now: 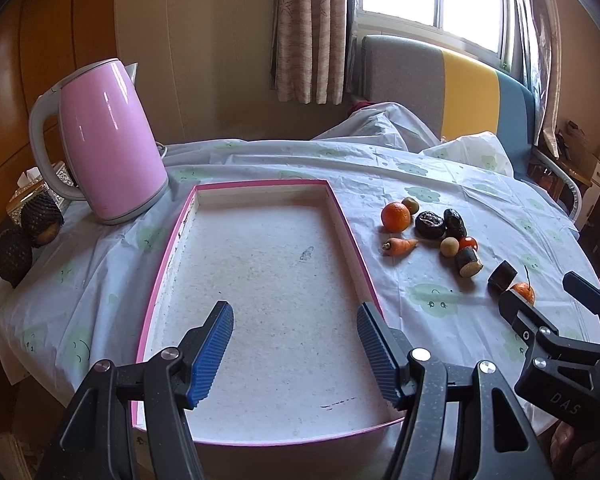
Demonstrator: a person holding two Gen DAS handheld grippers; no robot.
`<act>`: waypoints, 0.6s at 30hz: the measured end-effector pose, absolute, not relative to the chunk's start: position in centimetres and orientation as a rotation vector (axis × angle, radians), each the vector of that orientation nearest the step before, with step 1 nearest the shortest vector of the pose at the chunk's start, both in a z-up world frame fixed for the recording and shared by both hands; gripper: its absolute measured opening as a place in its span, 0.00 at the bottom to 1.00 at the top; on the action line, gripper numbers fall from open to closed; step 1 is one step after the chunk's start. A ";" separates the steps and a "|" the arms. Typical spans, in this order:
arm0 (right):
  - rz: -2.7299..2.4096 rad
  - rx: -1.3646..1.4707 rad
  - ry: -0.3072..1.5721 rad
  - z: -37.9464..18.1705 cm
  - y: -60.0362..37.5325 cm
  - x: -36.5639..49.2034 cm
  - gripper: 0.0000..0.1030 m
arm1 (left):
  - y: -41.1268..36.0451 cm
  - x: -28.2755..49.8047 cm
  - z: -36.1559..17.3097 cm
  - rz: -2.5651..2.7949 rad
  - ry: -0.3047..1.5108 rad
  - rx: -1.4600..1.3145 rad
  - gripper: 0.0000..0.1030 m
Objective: Organize fruits
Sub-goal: 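Move both tools from beside the pink tray toward the loose produce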
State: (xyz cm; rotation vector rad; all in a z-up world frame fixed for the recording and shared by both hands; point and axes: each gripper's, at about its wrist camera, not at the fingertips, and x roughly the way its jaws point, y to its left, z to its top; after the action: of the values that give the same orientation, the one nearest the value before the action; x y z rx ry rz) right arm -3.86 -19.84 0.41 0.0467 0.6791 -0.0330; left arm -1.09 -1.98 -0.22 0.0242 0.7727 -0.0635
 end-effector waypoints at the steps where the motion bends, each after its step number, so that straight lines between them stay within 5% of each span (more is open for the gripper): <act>1: -0.033 0.046 0.677 0.4 -19.9 -3.9 1.00 | -2.0 -1.1 -0.2 -0.064 0.774 0.024 0.63; 18: -0.037 0.049 0.671 0.6 -20.2 -3.9 1.00 | -2.2 -1.1 -0.2 -0.081 0.777 0.023 0.64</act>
State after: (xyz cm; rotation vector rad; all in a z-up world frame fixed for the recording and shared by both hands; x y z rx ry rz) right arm -3.86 -20.20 0.56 0.0491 0.6715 -0.0367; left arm -1.13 -2.25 -0.24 0.0229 0.7773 -0.0811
